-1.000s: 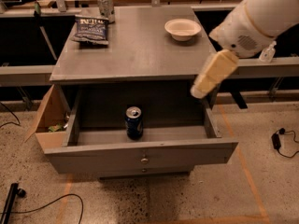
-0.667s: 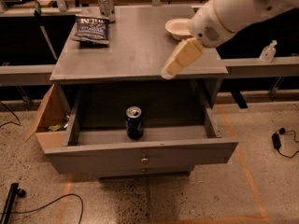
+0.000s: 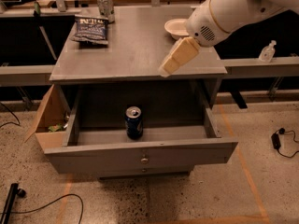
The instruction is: Pick blue chip bag
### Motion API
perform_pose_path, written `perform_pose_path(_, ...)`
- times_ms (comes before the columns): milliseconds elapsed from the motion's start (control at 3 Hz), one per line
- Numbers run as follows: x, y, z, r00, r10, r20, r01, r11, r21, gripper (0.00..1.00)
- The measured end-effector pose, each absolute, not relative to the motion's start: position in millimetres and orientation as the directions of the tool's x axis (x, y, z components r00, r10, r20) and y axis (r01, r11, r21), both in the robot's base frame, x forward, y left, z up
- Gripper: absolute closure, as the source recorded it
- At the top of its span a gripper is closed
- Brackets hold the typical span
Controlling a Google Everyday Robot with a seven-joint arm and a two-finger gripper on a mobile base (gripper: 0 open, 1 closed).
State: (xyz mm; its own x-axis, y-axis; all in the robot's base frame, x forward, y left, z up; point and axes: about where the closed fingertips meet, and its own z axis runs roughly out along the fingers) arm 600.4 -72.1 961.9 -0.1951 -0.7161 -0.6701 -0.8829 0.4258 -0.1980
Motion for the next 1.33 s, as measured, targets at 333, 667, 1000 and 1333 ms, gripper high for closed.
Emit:
perform_pose_path(333,610.2,-64.9,955.1,-0.231,-0.675,-0.700,-0.855,0.485,-0.185,0.00)
perform_pose_path(667,643.4,-42.9,946.0,-0.266,-0.595,-0.759,-0.816,0.558,-0.152,0.00)
perform_pose_path(1000,679.8,-3.1,934.3,-0.266,-0.495,-0.827,-0.811,0.579,-0.085,0.00)
perform_pose_path(1333,709.0,50.9,926.5,-0.213,-0.440,-0.873,-0.845,0.531,-0.061,0.00)
